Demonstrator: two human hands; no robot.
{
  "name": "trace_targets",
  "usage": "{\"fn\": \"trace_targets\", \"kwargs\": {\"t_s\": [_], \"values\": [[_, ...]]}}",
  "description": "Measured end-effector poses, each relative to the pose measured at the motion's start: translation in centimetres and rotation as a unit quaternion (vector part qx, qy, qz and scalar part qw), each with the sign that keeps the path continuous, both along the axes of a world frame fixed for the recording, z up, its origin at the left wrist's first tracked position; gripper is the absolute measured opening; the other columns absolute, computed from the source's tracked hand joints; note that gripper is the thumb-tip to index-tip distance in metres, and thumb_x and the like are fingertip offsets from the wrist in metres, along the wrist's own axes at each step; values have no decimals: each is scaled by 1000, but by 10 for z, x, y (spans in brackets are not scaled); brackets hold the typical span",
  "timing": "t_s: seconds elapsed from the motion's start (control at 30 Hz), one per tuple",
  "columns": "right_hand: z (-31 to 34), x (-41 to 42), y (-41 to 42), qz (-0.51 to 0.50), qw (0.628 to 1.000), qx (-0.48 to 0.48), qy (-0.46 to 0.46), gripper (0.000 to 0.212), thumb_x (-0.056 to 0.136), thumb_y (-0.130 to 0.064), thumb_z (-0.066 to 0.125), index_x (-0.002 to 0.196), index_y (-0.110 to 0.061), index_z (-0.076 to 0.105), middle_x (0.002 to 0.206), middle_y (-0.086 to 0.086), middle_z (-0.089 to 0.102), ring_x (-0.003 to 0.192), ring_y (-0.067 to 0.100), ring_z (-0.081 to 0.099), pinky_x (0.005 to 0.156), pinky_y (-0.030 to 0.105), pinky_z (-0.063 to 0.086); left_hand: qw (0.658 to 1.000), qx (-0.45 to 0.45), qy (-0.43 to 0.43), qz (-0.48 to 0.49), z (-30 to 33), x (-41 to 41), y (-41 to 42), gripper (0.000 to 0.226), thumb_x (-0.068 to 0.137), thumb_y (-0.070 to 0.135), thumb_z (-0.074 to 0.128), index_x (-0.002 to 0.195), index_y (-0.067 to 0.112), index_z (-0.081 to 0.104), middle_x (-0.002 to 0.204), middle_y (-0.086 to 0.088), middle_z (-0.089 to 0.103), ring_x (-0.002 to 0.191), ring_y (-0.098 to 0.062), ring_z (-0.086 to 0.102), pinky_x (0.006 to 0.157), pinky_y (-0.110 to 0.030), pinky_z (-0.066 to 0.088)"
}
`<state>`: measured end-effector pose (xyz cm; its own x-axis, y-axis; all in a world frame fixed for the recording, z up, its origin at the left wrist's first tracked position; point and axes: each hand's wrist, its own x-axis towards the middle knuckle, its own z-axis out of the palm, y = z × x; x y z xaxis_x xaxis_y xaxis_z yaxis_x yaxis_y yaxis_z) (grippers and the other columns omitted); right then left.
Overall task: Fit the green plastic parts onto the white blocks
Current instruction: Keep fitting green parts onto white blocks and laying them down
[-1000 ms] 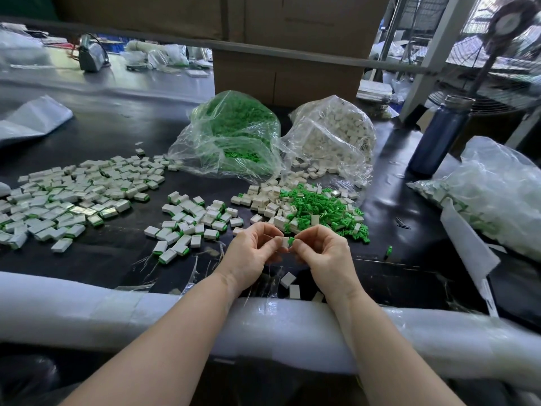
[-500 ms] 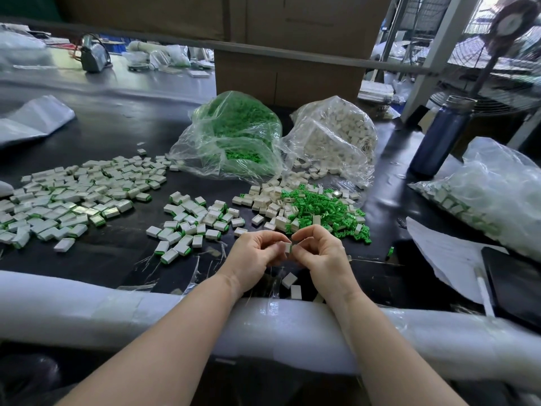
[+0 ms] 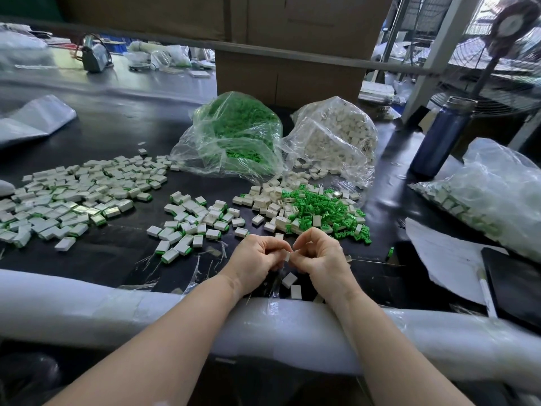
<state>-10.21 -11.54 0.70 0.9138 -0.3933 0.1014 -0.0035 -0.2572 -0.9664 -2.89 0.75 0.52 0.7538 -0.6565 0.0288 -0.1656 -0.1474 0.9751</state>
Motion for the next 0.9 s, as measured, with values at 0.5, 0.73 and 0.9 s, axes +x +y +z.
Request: {"fn": "trace_targets", "kwargs": {"t_s": [0.5,0.73,0.9], "values": [[-2,4,-4,-37,996,79,-27,13,85,0,63,76,-9,61,57,0,65,52,9,61,50,21,51,995,4,-103,15,3,-3,-1,17,85,3,62,91,18,56,70,2,51,59,-10,47,63,-21,44],[1,1,-3,-20,996,78,-29,7,87,-5,62,80,-5,66,64,3,68,56,9,62,54,20,52,996,0,-88,32,-2,1,-1,8,91,15,58,86,16,64,69,8,60,61,-2,53,68,-20,46],[1,1,-3,-29,997,65,-22,7,86,-7,65,80,-4,66,68,9,67,60,13,61,58,24,53,998,-10,-53,19,1,1,0,13,92,14,54,85,13,65,68,7,63,56,5,56,59,-12,46]]}}
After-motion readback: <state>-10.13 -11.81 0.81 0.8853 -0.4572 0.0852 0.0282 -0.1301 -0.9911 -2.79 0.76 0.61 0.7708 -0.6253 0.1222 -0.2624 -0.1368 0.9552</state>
